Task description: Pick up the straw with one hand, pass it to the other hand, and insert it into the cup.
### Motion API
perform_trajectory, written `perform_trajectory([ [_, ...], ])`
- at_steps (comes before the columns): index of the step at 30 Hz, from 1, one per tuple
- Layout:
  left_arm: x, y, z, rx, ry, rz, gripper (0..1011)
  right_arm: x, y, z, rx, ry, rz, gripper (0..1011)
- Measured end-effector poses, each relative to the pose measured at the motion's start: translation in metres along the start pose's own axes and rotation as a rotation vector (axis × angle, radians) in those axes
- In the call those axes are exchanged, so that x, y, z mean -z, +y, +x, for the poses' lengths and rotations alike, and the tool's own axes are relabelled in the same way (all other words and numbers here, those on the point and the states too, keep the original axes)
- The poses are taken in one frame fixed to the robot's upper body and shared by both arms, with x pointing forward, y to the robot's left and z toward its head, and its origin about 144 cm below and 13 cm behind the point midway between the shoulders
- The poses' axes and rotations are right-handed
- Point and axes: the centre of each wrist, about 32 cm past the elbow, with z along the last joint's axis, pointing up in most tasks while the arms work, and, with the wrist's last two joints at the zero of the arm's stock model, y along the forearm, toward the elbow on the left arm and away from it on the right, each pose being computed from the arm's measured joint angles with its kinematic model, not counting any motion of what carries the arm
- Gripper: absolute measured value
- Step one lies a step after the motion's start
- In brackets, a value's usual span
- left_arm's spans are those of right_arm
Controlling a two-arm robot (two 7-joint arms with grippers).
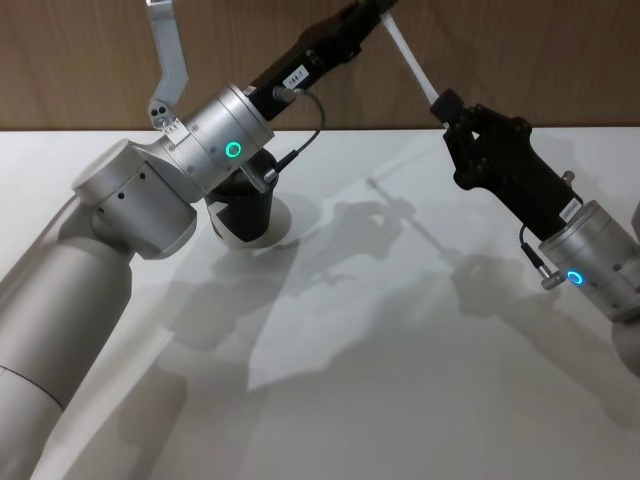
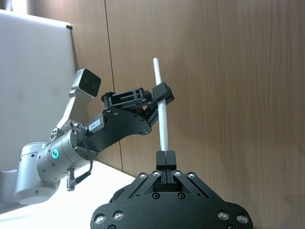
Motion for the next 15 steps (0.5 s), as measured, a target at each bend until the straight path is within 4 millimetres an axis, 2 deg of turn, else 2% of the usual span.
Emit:
perform_trajectory([
  [2,0.0,0.001,0.0,-0.006,-0.005,0.0,60,0.0,0.0,0.0,0.0,0.0,0.0,2],
  [7,0.001,0.006,0.002,-0.025,-0.019,0.001,25,0.0,0.0,0.0,0.0,0.0,0.0,86],
  [15,0.002,0.011,0.003,-0.046,-0.04,0.001,13,0.0,0.0,0.0,0.0,0.0,0.0,330],
])
